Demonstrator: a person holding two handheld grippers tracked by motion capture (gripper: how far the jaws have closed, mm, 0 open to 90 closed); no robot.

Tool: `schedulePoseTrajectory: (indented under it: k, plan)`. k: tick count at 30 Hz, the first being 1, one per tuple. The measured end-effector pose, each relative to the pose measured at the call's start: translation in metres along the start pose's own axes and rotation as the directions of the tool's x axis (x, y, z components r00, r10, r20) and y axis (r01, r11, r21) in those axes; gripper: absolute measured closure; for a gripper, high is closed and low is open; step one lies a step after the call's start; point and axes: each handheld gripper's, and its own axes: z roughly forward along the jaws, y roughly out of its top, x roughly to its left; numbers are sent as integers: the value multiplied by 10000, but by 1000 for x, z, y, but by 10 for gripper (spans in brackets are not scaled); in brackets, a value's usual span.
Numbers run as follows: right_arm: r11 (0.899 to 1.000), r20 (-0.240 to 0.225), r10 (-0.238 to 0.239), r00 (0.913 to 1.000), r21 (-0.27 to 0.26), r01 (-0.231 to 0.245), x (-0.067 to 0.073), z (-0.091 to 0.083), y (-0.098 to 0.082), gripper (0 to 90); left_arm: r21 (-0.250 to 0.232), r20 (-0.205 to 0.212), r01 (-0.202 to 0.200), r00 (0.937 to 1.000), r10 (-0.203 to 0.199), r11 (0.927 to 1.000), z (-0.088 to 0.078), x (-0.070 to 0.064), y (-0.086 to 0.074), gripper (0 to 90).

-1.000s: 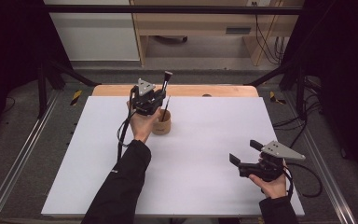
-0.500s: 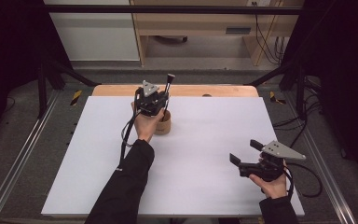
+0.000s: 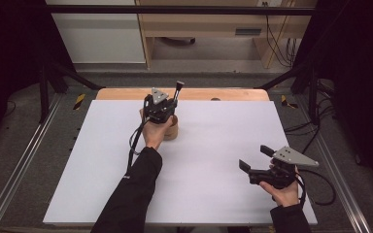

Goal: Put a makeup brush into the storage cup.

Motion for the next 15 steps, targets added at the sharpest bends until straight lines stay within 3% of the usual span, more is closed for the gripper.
schedulePoseTrajectory:
  k: [15]
  plan:
    - [10000, -40, -42, 10000, 18, 42, 1, 1, 0, 51, 268, -5, -78, 10000, 78, 9996, 5, 0, -18, 781]
